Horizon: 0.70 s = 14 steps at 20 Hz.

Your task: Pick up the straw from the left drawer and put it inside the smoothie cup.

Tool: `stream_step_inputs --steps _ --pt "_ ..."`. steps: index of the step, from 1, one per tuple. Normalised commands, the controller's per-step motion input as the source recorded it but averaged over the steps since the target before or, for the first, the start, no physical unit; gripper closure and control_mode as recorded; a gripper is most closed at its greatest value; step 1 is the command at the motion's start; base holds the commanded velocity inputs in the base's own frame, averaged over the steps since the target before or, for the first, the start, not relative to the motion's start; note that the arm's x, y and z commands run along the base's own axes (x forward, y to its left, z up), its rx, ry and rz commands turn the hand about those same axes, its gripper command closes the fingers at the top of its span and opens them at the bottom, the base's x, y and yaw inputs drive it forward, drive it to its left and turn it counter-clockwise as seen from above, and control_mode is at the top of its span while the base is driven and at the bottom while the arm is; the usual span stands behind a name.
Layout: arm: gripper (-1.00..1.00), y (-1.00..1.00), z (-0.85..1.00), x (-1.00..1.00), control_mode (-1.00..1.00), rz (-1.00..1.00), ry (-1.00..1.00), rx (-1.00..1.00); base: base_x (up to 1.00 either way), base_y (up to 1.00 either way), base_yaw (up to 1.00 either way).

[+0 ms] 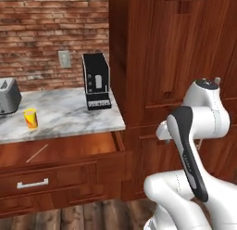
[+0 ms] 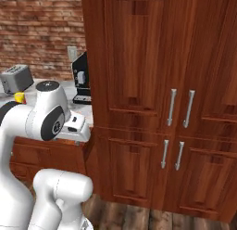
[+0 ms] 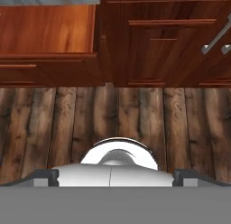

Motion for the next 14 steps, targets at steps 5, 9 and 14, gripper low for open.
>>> stream_step_inputs --steps 5,9,14 --pt "-1.00 0.00 0.00 0.00 1.00 0.00 0.00 0.00 -0.13 0.83 0.00" --pt "-1.00 0.00 0.00 0.00 1.00 0.00 0.00 0.00 -0.10 0.88 0.00" --pt "-1.00 0.00 0.00 0.00 1.00 0.00 0.00 0.00 -0.04 0.88 0.00"
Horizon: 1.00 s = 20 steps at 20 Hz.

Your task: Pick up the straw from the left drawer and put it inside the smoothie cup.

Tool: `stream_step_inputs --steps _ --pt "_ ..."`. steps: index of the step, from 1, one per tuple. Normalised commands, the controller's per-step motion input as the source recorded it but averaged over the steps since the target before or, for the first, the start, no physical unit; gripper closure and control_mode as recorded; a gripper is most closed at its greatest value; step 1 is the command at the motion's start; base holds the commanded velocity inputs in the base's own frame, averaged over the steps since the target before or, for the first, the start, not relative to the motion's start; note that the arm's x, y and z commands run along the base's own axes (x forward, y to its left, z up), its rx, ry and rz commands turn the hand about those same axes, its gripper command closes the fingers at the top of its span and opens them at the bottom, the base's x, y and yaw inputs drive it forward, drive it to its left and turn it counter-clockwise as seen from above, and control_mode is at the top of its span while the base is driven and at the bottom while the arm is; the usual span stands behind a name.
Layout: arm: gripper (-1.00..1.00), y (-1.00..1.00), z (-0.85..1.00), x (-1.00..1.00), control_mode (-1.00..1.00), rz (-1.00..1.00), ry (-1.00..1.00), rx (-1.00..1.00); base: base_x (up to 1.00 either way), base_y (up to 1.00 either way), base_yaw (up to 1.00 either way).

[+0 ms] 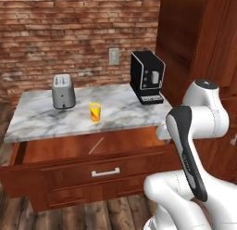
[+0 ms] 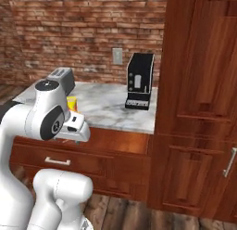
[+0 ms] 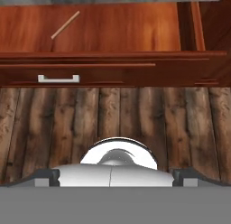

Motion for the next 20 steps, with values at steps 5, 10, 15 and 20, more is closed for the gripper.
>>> stream_step_inputs --steps 5,10,15,20 --pt "-1.00 0.00 0.00 0.00 1.00 0.00 0.00 0.00 0.00 0.81 0.00" --pt "-1.00 0.00 0.00 0.00 1.00 0.00 0.00 0.00 0.00 0.54 0.00" --pt "-1.00 0.06 0.00 0.01 -1.00 0.00 0.00 0.00 0.00 0.21 0.00" --pt "-1.00 0.01 0.00 0.19 -1.00 0.00 0.00 0.00 0.00 0.00 0.00"
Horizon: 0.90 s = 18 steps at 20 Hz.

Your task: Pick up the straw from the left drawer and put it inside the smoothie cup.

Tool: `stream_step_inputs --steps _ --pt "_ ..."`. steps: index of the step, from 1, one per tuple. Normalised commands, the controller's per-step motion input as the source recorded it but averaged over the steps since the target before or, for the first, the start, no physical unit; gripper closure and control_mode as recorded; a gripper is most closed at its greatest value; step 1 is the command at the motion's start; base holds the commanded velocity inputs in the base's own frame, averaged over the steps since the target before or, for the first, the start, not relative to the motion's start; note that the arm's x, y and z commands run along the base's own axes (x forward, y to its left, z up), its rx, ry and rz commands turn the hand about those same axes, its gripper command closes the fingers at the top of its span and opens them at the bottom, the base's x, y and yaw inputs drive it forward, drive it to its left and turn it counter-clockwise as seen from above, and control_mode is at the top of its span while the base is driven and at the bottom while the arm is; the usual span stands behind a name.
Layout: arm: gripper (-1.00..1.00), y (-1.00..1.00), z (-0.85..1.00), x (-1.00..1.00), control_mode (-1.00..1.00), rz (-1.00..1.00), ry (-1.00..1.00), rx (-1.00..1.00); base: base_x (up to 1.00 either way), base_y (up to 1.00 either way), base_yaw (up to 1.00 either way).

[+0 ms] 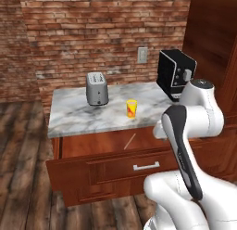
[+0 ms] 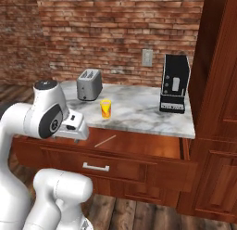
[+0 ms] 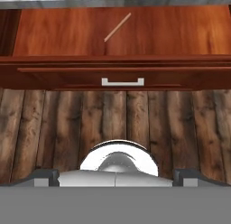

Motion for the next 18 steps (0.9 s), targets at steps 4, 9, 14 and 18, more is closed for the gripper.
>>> stream_step_inputs --steps 4,9,14,18 --pt "-1.00 0.00 0.00 0.40 -1.00 0.00 0.00 0.00 0.00 0.00 0.00" --pt "-1.00 0.00 -0.07 0.52 -1.00 0.00 0.01 0.00 0.00 0.00 0.00" --pt "-1.00 -0.02 -0.27 0.57 -1.00 0.00 0.08 0.02 0.00 0.00 0.00" --pt "-1.00 0.00 -0.37 0.58 -1.00 0.00 0.12 0.00 0.00 0.00 0.00"
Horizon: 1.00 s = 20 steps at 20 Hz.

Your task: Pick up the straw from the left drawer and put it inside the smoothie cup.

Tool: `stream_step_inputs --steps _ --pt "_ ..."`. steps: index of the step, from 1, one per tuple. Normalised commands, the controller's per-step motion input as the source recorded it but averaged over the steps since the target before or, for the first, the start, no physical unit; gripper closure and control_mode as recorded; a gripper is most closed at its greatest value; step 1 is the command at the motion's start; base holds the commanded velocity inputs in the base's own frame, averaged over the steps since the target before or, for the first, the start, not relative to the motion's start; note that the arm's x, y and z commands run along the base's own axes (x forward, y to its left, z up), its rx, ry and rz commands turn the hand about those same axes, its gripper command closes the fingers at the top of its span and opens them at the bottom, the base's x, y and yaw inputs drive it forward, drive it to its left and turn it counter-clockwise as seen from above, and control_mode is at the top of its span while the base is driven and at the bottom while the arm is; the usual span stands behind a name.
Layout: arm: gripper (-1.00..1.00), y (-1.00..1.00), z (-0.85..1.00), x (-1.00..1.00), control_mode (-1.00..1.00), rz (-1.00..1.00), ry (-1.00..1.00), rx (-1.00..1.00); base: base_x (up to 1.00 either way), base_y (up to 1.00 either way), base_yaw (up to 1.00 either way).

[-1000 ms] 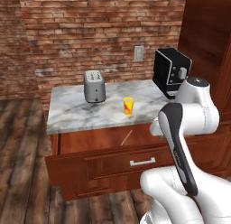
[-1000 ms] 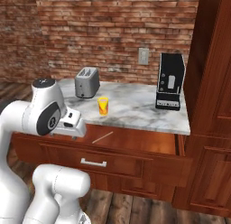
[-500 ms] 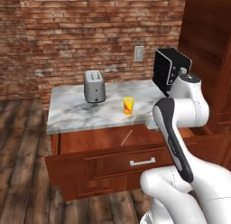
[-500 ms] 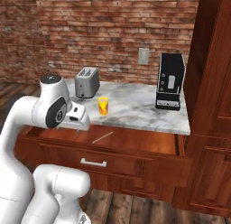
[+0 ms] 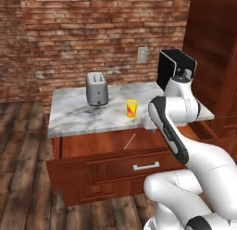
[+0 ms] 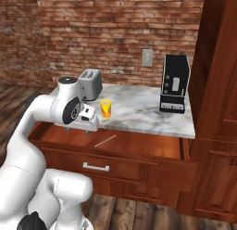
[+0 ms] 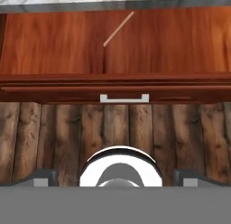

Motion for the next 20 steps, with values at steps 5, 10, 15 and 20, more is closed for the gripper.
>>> stream_step_inputs --steps 5,10,15,20 --pt "-1.00 0.00 -0.40 0.48 -1.00 0.00 0.11 0.00 0.00 0.00 0.00" --pt "-1.00 0.00 -0.41 0.32 -1.00 0.00 0.06 0.00 0.00 0.00 0.00" --pt "-1.00 0.00 -0.43 0.31 -1.00 0.00 0.01 0.00 0.00 0.00 0.00" --pt "-1.00 0.00 -0.47 0.24 -1.00 0.00 0.00 0.00 0.00 0.00 0.00"
